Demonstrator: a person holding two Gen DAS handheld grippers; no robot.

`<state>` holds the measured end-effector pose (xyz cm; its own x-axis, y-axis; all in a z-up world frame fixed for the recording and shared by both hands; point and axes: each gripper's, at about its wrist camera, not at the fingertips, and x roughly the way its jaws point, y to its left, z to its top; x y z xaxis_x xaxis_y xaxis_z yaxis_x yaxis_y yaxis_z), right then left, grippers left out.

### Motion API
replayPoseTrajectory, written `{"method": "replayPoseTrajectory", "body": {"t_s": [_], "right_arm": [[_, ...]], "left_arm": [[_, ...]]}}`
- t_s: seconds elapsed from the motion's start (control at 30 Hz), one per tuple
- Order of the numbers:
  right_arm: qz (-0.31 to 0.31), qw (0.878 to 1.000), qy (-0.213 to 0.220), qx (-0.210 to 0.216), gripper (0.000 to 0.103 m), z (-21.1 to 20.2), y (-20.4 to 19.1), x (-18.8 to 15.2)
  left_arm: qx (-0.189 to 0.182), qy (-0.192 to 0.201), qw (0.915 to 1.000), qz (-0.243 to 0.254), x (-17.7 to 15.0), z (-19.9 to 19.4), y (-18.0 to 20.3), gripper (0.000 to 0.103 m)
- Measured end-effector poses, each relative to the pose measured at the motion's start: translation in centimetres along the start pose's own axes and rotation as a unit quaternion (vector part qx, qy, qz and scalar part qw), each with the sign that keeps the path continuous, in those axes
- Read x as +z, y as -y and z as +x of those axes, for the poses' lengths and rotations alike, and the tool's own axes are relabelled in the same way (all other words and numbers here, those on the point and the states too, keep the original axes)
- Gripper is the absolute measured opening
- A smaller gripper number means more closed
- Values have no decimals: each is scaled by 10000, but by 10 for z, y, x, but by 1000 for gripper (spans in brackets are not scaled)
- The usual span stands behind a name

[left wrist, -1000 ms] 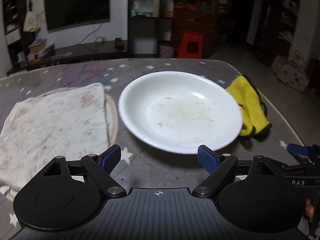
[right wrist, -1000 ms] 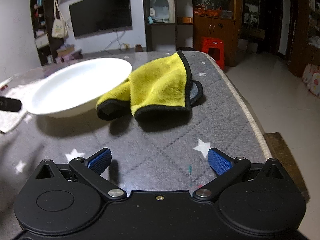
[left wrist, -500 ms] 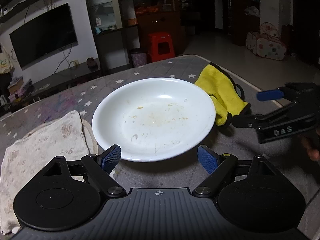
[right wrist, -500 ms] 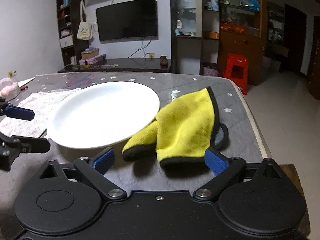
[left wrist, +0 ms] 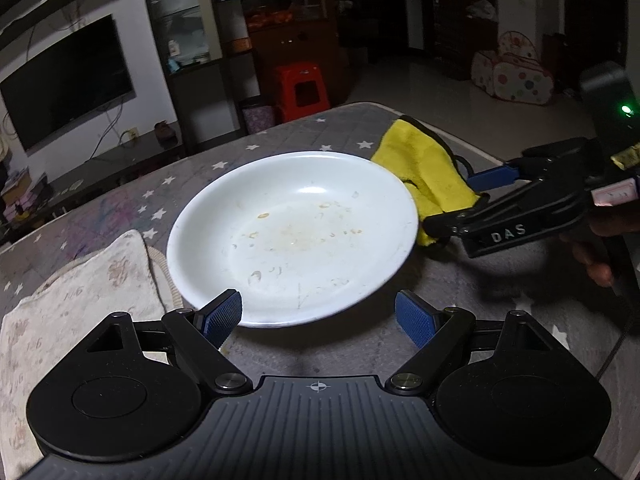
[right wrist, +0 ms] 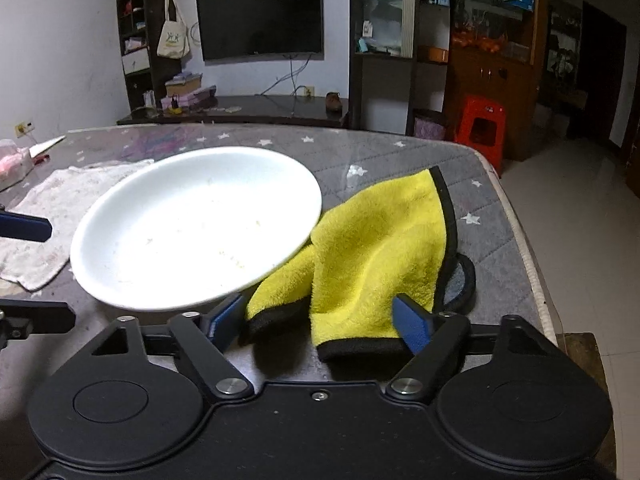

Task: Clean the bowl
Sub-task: 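Grasp the white bowl rim with the left tool while the right tool grasps the yellow cloth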

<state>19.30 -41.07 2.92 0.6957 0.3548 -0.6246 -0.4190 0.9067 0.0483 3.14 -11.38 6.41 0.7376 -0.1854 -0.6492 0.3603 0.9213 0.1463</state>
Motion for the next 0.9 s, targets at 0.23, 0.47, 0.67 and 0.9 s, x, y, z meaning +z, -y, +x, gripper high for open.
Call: {"method": "replayPoseTrajectory", "body": {"t_s": [0.23, 0.47, 0.67, 0.9], "right_arm": [[83, 9999, -56, -135, 61, 2, 4, -1], [170, 9997, -40, -197, 56, 4, 6, -3], [-28, 9991, 101, -404, 66, -1, 0, -6], [3, 9995, -12, -329, 70, 17, 3, -2]], "left_arm": [[-196, 6, 9994, 275, 4, 6, 12, 85], [-323, -61, 9976, 607, 12, 23, 27, 85], [-458, -90, 9962, 734, 15, 34, 31, 85], [-597, -135, 9943, 872, 19, 46, 39, 85]]}}
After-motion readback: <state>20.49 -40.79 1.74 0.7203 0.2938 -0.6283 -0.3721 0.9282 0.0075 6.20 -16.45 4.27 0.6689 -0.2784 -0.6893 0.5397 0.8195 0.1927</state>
